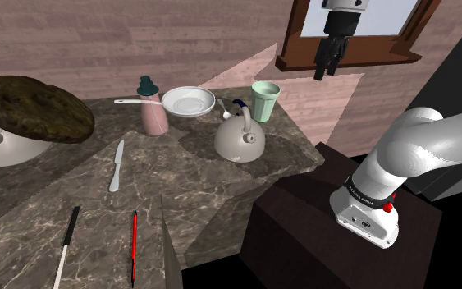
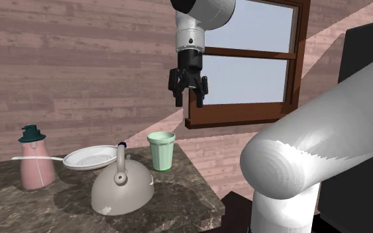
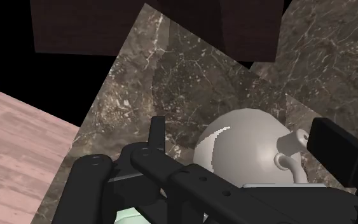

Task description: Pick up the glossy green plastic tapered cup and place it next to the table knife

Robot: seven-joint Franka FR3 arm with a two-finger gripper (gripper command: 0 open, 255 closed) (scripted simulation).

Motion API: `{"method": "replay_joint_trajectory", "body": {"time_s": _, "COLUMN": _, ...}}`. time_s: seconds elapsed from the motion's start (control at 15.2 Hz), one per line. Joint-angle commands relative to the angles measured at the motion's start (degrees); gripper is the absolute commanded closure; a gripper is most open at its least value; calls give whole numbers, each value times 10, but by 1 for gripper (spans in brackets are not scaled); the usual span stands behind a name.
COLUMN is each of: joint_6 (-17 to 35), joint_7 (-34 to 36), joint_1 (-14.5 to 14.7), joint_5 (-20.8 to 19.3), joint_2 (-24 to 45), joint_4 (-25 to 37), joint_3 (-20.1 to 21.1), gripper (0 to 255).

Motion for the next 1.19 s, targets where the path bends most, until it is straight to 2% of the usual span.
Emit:
{"method": "replay_joint_trajectory", "body": {"time_s": 0.0, "joint_6": 0, "joint_7": 0, "joint_1": 0, "joint_5": 0, "joint_2": 0, "joint_4": 0, "joint_3": 0, "gripper": 0}}
{"method": "replay_joint_trajectory", "body": {"time_s": 0.59, "joint_6": 173, "joint_7": -51, "joint_1": -12, "joint_5": -4, "joint_2": 150, "joint_4": 5, "joint_3": -57, "gripper": 0}}
{"method": "replay_joint_trajectory", "body": {"time_s": 1.12, "joint_6": 295, "joint_7": -111, "joint_1": -9, "joint_5": 34, "joint_2": 312, "joint_4": 65, "joint_3": -108, "gripper": 0}}
